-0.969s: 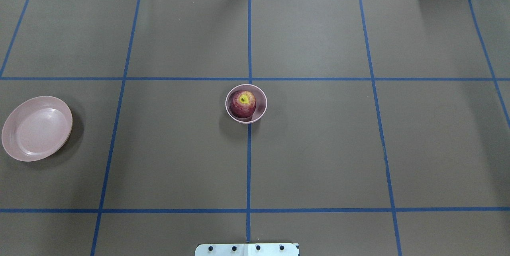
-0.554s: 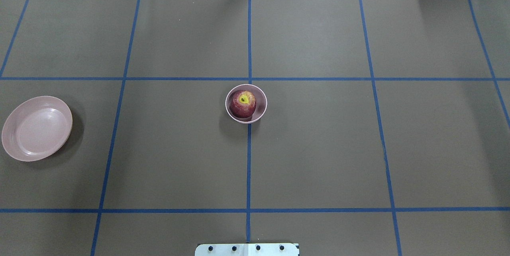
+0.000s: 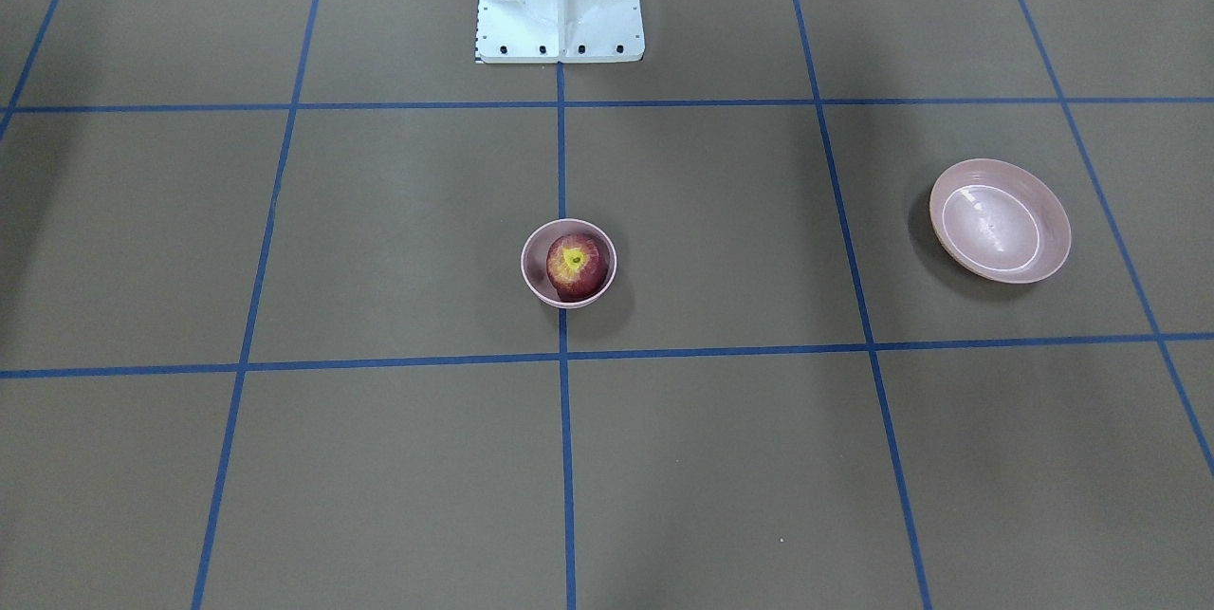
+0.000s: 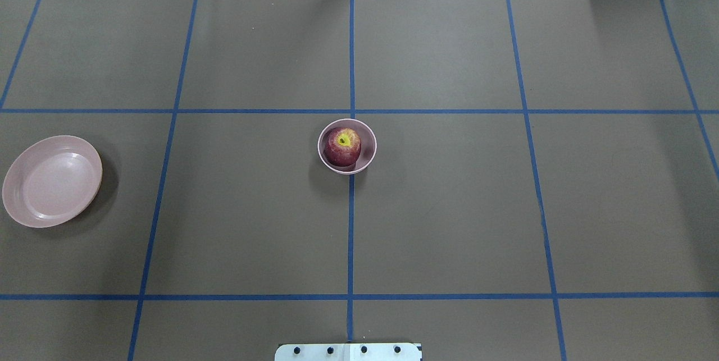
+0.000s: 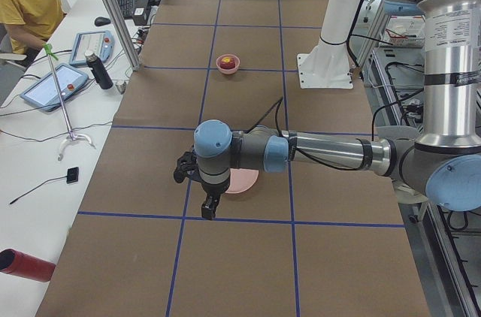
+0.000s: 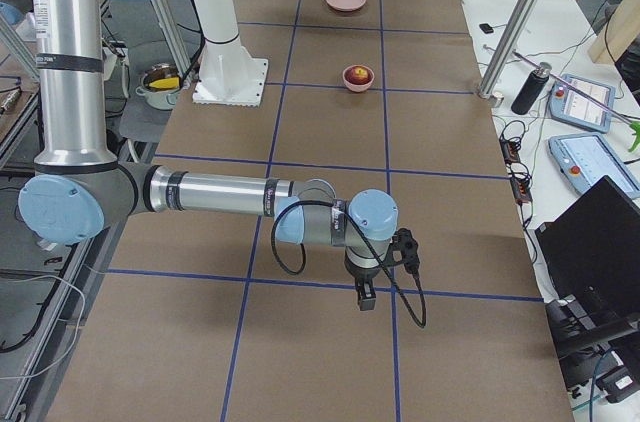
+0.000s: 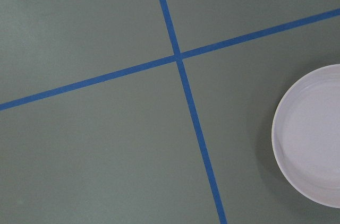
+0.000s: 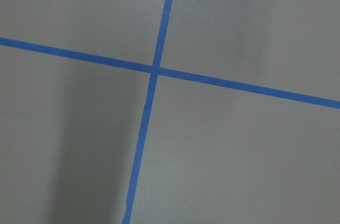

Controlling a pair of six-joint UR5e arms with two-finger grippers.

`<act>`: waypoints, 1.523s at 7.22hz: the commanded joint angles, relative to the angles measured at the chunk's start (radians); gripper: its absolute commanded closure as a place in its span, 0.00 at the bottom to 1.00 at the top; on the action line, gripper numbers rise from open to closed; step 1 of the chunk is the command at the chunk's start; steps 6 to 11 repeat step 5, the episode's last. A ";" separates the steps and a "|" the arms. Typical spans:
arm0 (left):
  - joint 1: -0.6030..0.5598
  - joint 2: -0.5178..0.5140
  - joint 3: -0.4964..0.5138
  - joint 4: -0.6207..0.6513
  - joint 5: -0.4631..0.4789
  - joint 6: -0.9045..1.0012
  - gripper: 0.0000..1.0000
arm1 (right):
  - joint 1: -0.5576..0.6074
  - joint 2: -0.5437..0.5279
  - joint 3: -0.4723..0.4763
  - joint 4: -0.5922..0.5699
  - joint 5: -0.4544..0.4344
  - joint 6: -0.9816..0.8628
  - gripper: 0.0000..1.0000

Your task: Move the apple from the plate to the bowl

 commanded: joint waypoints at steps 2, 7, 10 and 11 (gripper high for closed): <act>0.000 0.002 -0.002 0.000 0.000 0.000 0.02 | 0.000 0.000 -0.006 -0.002 0.002 0.000 0.00; 0.000 0.008 -0.003 0.000 0.000 0.000 0.01 | 0.000 0.000 -0.006 0.000 0.002 0.000 0.00; 0.000 0.008 -0.003 0.000 0.000 0.000 0.01 | 0.000 0.000 -0.006 0.000 0.002 0.000 0.00; 0.000 0.008 -0.003 0.000 0.000 0.000 0.01 | 0.000 0.000 -0.006 0.000 0.002 0.000 0.00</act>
